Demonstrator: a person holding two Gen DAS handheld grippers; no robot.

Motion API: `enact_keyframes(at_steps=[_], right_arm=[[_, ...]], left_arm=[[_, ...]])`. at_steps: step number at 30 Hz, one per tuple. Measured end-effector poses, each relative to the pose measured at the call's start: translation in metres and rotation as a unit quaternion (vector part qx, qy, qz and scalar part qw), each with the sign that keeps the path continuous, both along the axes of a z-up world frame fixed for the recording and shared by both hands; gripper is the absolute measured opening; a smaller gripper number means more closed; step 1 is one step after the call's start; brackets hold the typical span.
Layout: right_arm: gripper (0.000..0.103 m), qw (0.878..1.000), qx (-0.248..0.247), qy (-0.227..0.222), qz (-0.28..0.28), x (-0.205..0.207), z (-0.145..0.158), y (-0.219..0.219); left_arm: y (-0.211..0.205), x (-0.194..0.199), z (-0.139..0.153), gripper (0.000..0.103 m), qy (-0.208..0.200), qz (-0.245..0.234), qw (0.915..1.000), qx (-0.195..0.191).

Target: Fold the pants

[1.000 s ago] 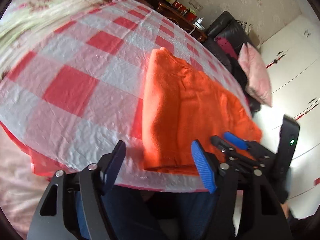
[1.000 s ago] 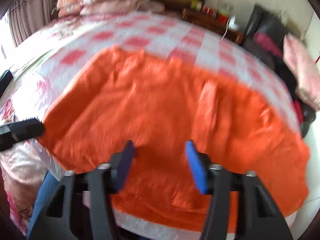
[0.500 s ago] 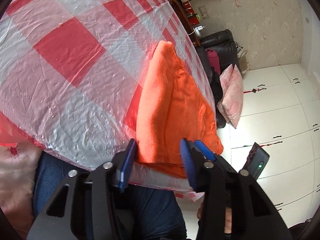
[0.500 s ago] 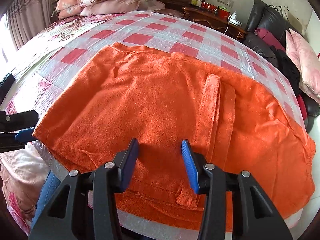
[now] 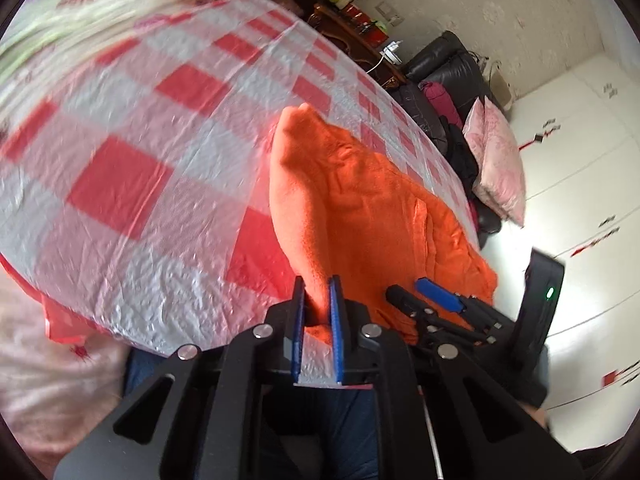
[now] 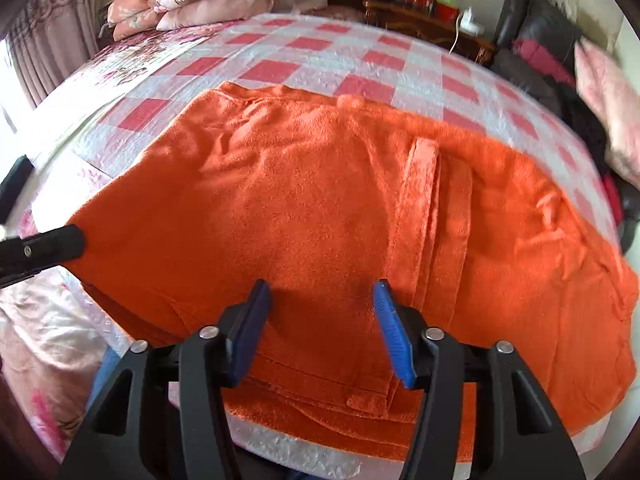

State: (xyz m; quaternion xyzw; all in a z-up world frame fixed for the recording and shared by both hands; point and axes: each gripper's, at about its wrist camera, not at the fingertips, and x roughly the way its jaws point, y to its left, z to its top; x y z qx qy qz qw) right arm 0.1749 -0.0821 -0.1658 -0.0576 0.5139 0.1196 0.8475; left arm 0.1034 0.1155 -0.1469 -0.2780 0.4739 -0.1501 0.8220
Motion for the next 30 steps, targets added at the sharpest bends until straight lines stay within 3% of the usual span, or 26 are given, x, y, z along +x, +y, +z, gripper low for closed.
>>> enact_keyframes(at_steps=[2,5,8,11,14,18,19,21,22,23,27,28,29,30], right_arm=[[0.058,1.000,0.017,0.000,-0.007,0.008,0.013,-0.004],[0.074,0.998,0.063,0.006,0.011,0.028,0.040,0.001],[0.085,0.994,0.073,0.021,0.077,0.050,0.066,0.033],[0.086,0.986,0.076,0.055,0.139,0.067,0.075,0.070],[0.086,0.981,0.049,0.082,0.166,0.080,0.068,0.099],[0.085,0.973,0.030,0.121,0.192,0.090,0.053,0.125],[0.083,0.972,0.023,0.126,0.196,0.091,0.048,0.128],[0.054,0.970,0.012,0.129,0.205,0.091,0.037,0.131],[0.031,0.972,0.015,0.133,0.194,0.093,0.033,0.126],[0.015,0.973,0.029,0.137,0.184,0.096,0.031,0.119],[0.007,0.979,0.079,0.120,0.145,0.103,0.043,0.081],[0.006,0.980,0.094,0.121,0.129,0.106,0.045,0.069],[0.006,0.980,0.109,0.122,0.114,0.109,0.047,0.058],[0.006,0.981,0.119,0.122,0.096,0.112,0.047,0.044]], left_arm=[[-0.011,-0.001,0.012,0.011,-0.017,-0.011,0.9988,0.044],[-0.021,-0.007,0.024,0.011,-0.038,-0.022,0.9941,0.100],[-0.039,-0.012,0.038,0.011,-0.062,-0.027,0.9851,0.158],[-0.065,-0.017,0.050,0.011,-0.090,-0.036,0.9680,0.232],[-0.090,-0.020,0.055,0.011,-0.112,-0.047,0.9504,0.286],[-0.114,-0.024,0.057,0.010,-0.141,-0.059,0.9319,0.329],[-0.119,-0.026,0.059,0.010,-0.149,-0.062,0.9274,0.337],[-0.128,-0.030,0.061,0.010,-0.167,-0.069,0.9180,0.353],[-0.131,-0.031,0.062,0.010,-0.174,-0.070,0.9150,0.357],[-0.132,-0.032,0.062,0.010,-0.178,-0.071,0.9155,0.354],[-0.123,-0.030,0.059,0.016,-0.180,-0.051,0.9337,0.305],[-0.121,-0.030,0.058,0.028,-0.177,-0.045,0.9389,0.292],[-0.118,-0.030,0.057,0.049,-0.172,-0.038,0.9446,0.277],[-0.115,-0.030,0.052,0.054,-0.165,-0.030,0.9498,0.264]])
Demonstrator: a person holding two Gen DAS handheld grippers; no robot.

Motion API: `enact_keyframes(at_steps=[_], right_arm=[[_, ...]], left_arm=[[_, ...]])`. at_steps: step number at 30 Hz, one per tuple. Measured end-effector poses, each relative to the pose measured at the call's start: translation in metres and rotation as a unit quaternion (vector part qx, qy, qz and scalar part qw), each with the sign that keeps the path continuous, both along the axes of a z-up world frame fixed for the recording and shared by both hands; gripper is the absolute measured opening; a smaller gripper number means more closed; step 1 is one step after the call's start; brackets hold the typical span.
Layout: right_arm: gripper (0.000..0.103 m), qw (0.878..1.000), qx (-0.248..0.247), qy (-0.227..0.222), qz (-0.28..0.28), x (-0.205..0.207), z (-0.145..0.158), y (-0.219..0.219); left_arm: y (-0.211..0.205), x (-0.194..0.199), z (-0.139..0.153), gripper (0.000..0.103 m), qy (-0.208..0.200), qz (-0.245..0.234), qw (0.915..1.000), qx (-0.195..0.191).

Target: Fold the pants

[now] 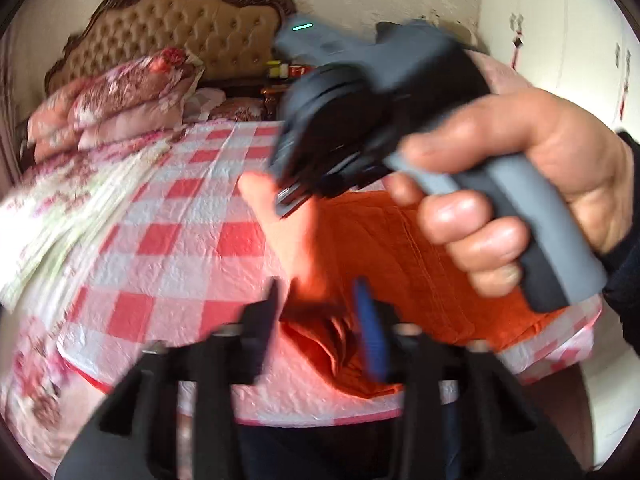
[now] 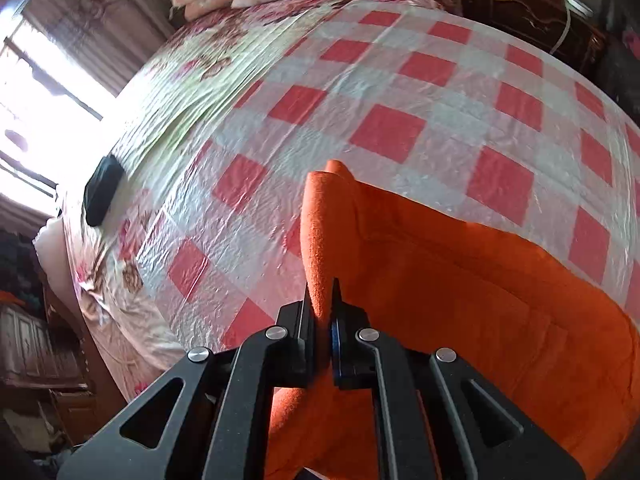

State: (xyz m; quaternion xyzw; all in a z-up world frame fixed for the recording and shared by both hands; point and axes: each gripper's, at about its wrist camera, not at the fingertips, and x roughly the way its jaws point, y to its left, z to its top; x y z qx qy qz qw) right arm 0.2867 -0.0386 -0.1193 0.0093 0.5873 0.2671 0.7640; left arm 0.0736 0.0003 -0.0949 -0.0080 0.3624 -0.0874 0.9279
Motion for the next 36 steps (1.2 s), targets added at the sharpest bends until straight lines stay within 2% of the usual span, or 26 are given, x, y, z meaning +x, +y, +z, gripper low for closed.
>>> enact_keyframes(at_steps=[5,7,13,16,18,20,21,23,26,31,36], right_arm=[[0.006,0.999,0.015,0.011,-0.040,0.002,-0.012,-0.032],[0.006,0.999,0.023,0.014,-0.044,-0.002,-0.016,-0.035],[0.006,0.997,0.052,0.017,-0.052,-0.006,-0.016,-0.044],[0.006,0.997,0.063,0.017,-0.052,-0.006,-0.014,-0.050],[0.006,0.996,0.072,0.017,-0.050,-0.008,-0.013,-0.053],[0.006,0.996,0.078,0.016,-0.050,-0.010,-0.012,-0.058],[0.006,0.995,0.082,0.015,-0.052,-0.011,-0.011,-0.062],[0.006,0.994,0.092,0.010,-0.059,-0.013,-0.005,-0.076],[0.006,0.990,0.119,-0.008,-0.078,-0.021,0.013,-0.114],[0.006,0.981,0.136,-0.040,-0.132,-0.048,0.033,-0.197],[0.006,0.969,0.124,-0.052,-0.206,-0.068,0.022,-0.286]], left_arm=[[-0.013,0.000,-0.020,0.055,0.030,0.001,0.9995,-0.008],[-0.020,0.000,-0.023,0.062,0.028,0.000,0.9996,0.005],[-0.052,-0.008,-0.027,0.080,-0.022,-0.015,0.9956,0.089],[-0.071,-0.013,-0.033,0.080,-0.060,-0.011,0.9865,0.152],[-0.082,-0.008,-0.043,0.073,-0.064,-0.012,0.9802,0.187],[-0.088,0.003,-0.057,0.021,-0.050,-0.010,0.9758,0.213],[-0.089,0.007,-0.059,0.011,-0.043,-0.014,0.9760,0.213],[-0.092,0.005,-0.052,0.008,-0.062,-0.012,0.9742,0.217],[-0.107,-0.002,-0.036,0.008,-0.096,-0.039,0.9688,0.225],[-0.167,-0.016,-0.013,0.008,-0.140,-0.125,0.9560,0.225],[-0.242,-0.020,-0.022,0.008,-0.161,-0.212,0.9365,0.228]])
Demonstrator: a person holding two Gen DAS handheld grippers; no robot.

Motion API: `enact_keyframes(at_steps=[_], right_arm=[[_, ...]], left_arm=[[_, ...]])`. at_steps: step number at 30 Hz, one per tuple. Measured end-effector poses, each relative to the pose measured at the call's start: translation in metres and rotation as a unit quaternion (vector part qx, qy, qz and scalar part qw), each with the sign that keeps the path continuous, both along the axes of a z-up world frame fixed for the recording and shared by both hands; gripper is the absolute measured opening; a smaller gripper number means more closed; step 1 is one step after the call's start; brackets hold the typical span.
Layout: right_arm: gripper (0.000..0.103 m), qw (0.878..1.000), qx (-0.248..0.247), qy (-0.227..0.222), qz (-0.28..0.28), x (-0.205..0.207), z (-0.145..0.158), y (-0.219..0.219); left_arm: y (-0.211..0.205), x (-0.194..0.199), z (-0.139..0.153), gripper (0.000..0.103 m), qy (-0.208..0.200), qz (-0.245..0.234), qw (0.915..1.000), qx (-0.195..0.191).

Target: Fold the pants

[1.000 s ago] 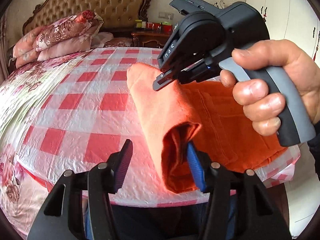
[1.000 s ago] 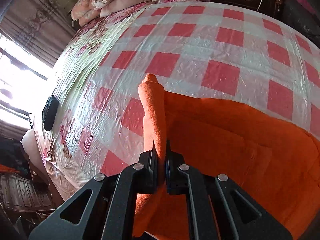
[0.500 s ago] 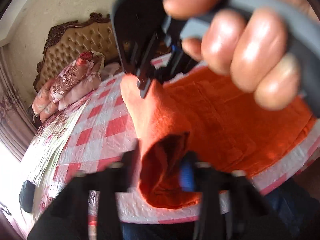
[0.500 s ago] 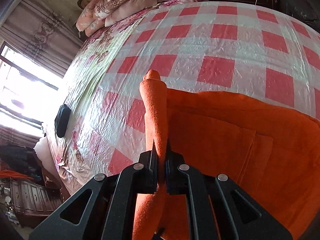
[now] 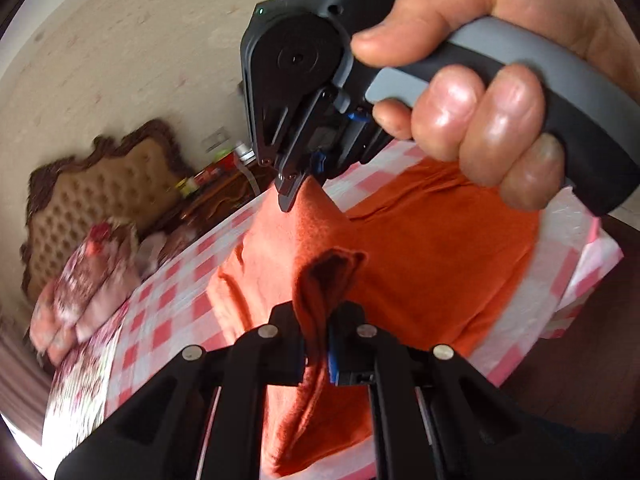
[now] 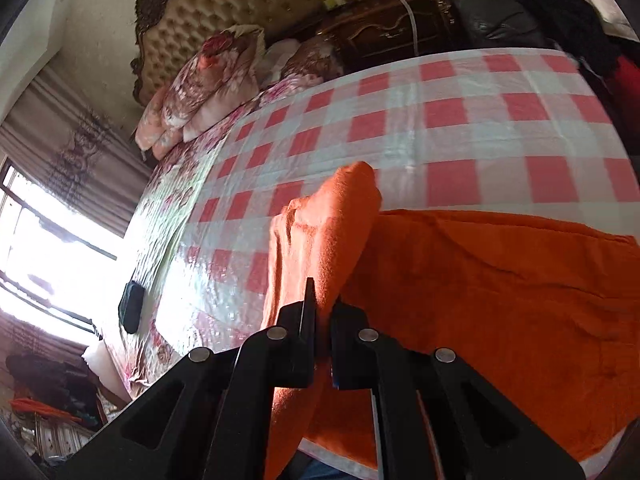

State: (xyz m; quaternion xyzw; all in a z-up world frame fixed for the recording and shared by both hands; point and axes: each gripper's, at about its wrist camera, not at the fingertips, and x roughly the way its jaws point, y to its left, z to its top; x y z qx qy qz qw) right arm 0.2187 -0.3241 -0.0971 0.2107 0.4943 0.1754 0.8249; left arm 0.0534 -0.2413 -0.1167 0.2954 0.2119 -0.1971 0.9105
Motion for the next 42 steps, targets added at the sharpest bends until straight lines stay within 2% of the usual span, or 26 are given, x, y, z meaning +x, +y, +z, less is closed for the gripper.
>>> enact_keyframes(at_steps=[4,9,10,12,17,21,27,29,31,33,34,38,42], right_arm=[[0.006,0.999,-0.019,0.010,-0.041,-0.011,-0.029,-0.048],[0.007,0.997,-0.056,0.027,-0.035,-0.015,-0.069,-0.054],[0.015,0.997,-0.065,0.031,-0.035,-0.016,-0.074,-0.052],[0.019,0.995,-0.086,0.027,-0.036,-0.015,-0.081,-0.050],[0.019,0.992,-0.121,0.000,-0.029,-0.017,-0.079,-0.044],[0.013,0.989,-0.144,-0.017,-0.025,-0.019,-0.079,-0.041],[0.009,0.990,-0.137,-0.024,-0.026,-0.019,-0.080,-0.045],[0.009,0.990,-0.136,-0.024,-0.026,-0.019,-0.080,-0.044],[0.008,0.990,-0.135,-0.024,-0.026,-0.020,-0.080,-0.044],[0.007,0.991,-0.132,-0.024,-0.025,-0.019,-0.079,-0.045],[0.006,0.991,-0.131,-0.024,-0.025,-0.019,-0.079,-0.045],[0.005,0.991,-0.127,-0.027,-0.024,-0.019,-0.074,-0.046],[0.005,0.993,-0.104,-0.050,-0.019,-0.022,-0.049,-0.057]], left_arm=[[-0.052,0.005,-0.027,0.008,0.021,-0.040,0.9988,0.019],[-0.084,0.013,-0.066,0.008,0.045,-0.050,0.9955,0.067],[-0.086,0.016,-0.070,0.008,0.046,-0.050,0.9951,0.072],[-0.090,0.017,-0.075,0.008,0.040,-0.047,0.9950,0.079],[-0.093,0.020,-0.087,0.008,0.027,-0.040,0.9943,0.095],[-0.101,-0.001,-0.094,0.009,0.020,-0.038,0.9937,0.104],[-0.105,-0.006,-0.095,0.012,0.007,-0.041,0.9916,0.123],[-0.103,-0.006,-0.093,0.019,0.002,-0.039,0.9914,0.125],[-0.106,-0.012,-0.088,0.021,-0.007,-0.039,0.9914,0.125],[-0.106,-0.015,-0.086,0.018,-0.006,-0.040,0.9916,0.123],[-0.107,-0.016,-0.086,0.008,0.000,-0.042,0.9917,0.122],[-0.106,-0.016,-0.084,0.007,-0.014,-0.044,0.9910,0.125],[-0.111,-0.017,-0.061,0.007,-0.032,-0.048,0.9914,0.118]])
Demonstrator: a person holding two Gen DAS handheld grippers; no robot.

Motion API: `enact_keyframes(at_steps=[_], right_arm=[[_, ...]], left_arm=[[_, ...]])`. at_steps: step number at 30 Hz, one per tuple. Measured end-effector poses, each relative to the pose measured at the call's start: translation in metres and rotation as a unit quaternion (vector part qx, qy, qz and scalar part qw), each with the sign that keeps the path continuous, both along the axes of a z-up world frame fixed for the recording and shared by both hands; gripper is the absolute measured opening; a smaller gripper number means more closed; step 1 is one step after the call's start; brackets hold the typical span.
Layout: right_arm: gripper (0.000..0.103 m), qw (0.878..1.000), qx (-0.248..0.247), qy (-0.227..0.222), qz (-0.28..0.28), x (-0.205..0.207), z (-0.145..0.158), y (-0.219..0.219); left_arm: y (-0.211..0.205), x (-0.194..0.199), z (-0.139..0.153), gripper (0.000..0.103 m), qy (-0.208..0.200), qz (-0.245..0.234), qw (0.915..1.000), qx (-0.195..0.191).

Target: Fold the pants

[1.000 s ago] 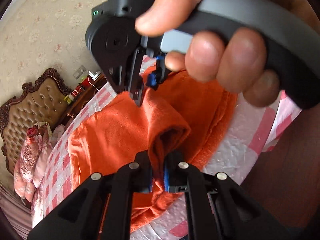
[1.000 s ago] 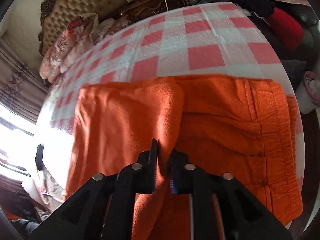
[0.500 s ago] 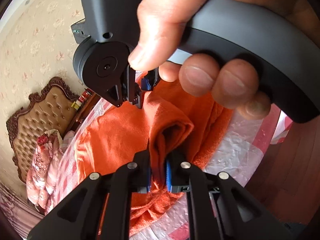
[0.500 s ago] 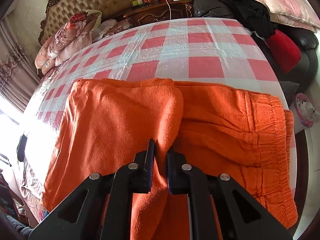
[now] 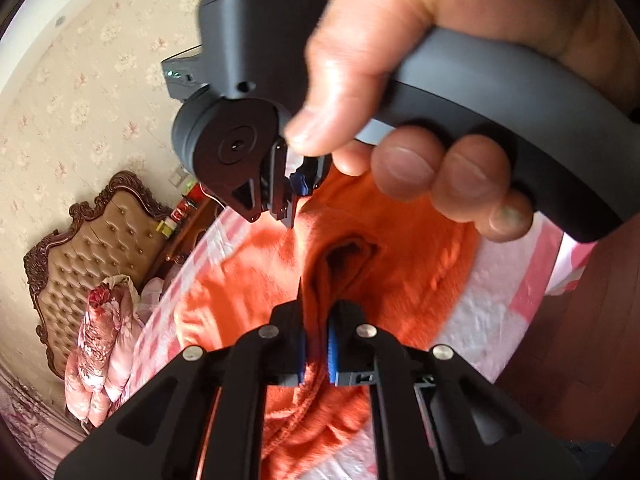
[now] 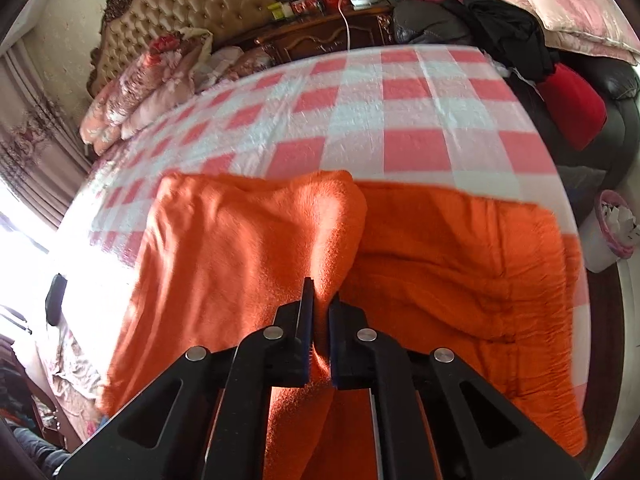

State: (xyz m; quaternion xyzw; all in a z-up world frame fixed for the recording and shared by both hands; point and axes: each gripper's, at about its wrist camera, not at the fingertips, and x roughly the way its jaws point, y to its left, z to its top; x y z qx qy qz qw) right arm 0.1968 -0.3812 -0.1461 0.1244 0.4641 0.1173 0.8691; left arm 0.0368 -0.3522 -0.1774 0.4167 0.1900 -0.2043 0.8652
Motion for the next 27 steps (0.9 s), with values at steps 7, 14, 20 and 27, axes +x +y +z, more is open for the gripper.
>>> enact_keyframes(at_steps=[7,14,20,27], right_arm=[[0.005,0.999,-0.022,-0.028,-0.010,0.000,0.034,-0.042],[0.005,0.999,-0.025,-0.006,-0.031,-0.005,0.011,-0.088],[0.005,0.998,-0.045,-0.005,-0.034,-0.014,-0.005,-0.094],[0.005,0.994,-0.102,-0.004,-0.037,-0.014,-0.015,-0.082]], left_arm=[[-0.047,0.005,0.039,0.007,-0.005,-0.032,0.9994,-0.010],[-0.095,-0.006,0.015,0.007,0.008,-0.072,0.9973,0.008],[-0.103,-0.006,0.002,0.007,0.018,-0.082,0.9964,0.013],[-0.104,-0.002,-0.005,0.007,0.047,-0.086,0.9951,-0.008]])
